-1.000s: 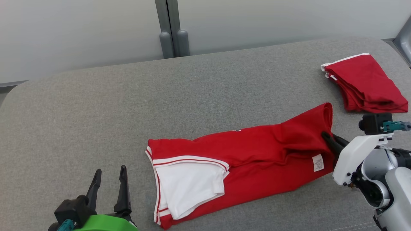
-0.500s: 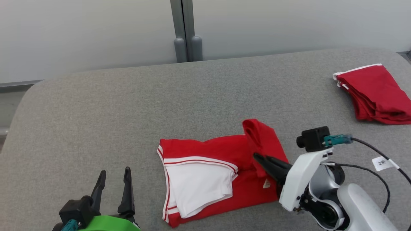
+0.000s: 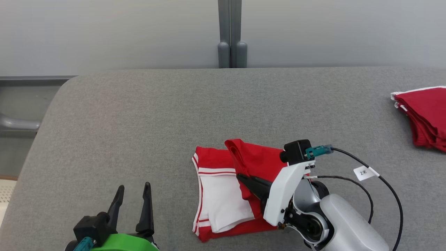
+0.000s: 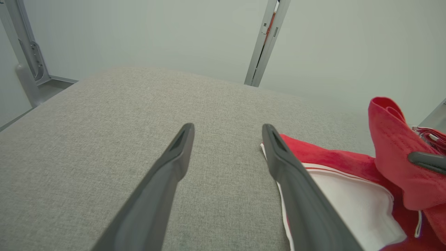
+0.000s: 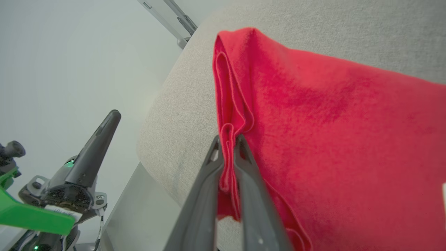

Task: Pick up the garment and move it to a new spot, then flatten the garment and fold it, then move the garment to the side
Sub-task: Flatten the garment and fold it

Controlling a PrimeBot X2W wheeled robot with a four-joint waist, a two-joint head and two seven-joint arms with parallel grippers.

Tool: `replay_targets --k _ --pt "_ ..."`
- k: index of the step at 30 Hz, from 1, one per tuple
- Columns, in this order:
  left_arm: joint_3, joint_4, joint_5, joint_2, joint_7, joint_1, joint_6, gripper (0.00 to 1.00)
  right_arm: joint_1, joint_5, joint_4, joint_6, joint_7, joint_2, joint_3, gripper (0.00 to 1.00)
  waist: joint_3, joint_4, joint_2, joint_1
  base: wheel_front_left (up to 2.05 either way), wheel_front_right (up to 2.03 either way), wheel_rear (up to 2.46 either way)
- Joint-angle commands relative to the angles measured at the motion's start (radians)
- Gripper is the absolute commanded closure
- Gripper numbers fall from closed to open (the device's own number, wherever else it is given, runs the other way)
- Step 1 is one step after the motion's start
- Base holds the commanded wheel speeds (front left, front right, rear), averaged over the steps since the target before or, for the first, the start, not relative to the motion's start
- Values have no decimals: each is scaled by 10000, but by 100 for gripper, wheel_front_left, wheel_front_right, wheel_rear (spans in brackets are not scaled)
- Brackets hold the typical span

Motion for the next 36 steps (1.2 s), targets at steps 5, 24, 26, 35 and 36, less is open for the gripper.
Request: replay_targets --k 5,24,26,35,36 --pt "-88 123 -97 -83 -72 -202 -65 0 -536 605 1160 6 -432 167 148 100 0 617 0 0 0 0 0" --pt "-223 399 -141 -226 -163 -359 -131 0 -2418 3791 4590 6 -2670 175 2753 20 78 1354 0 0 0 0 0" --pt "-216 419 -146 -229 -176 -377 -138 0 -2615 4115 4759 6 -2931 175 2967 2 97 1350 0 0 0 0 0" --pt "-178 448 -142 -228 -186 -407 -147 0 -3474 5184 4984 6 -4070 176 3754 0 149 1227 0 0 0 0 0" --pt "-173 446 -137 -230 -190 -405 -139 0 -3604 5120 5031 6 -4278 174 3824 0 149 1198 0 0 0 0 0"
